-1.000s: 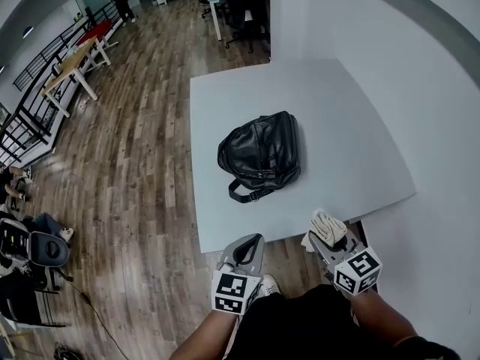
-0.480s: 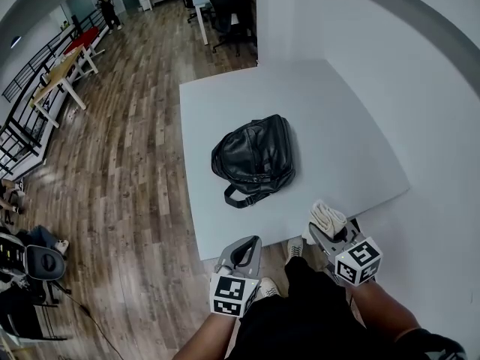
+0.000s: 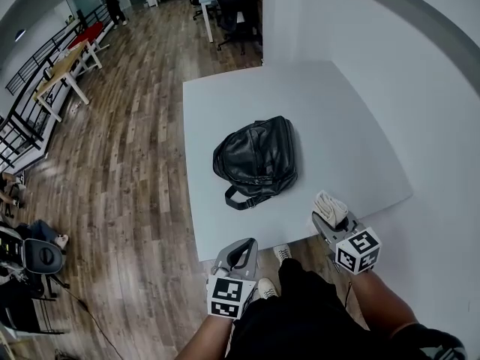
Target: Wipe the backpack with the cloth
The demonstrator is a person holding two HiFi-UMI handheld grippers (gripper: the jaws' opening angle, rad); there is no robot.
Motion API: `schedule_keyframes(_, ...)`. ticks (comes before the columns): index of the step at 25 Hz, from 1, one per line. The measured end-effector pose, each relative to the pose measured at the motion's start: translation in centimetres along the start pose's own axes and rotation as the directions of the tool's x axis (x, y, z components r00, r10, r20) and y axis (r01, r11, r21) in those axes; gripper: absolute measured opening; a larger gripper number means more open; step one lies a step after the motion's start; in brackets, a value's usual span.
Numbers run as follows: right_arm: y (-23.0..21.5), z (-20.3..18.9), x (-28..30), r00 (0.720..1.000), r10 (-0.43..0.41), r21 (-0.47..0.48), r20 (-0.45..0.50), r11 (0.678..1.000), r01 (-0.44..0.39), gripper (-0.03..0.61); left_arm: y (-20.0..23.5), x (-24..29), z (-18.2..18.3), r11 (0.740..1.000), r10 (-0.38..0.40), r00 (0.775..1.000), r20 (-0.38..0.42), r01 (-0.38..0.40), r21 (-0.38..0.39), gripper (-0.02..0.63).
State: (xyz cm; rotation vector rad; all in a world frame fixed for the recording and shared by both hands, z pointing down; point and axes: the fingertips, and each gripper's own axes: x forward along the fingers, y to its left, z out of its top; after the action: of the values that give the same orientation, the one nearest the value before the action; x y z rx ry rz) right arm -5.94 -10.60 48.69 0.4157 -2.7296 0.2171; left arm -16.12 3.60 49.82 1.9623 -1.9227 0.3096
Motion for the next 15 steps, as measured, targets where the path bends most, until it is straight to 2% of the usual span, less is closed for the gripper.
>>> schedule_keyframes(6,-2.2,-1.0,1.9,1.000,0.004,0.009,-0.023,1.000,-0.004,0.098,-0.1,2.2,-1.2,1.000,-0.014,0.998,-0.067,0.014,-0.004,0.006)
schedule_keyframes(12,-4.6,-2.1,3.8,0.999,0.014,0.040,-0.047,0.999,-0.012,0.098,-0.4,5.3,-0.6,0.999,-0.031,0.995,-0.098,0.033,0.020,0.006)
schedule_keyframes(15,-6.0,-2.4,5.0,0.998,0.022,0.049,-0.059,0.999,-0.020,0.098,-0.3,7.1,-0.6,0.998,-0.044,0.989,-0.140,0.051,0.045,0.006)
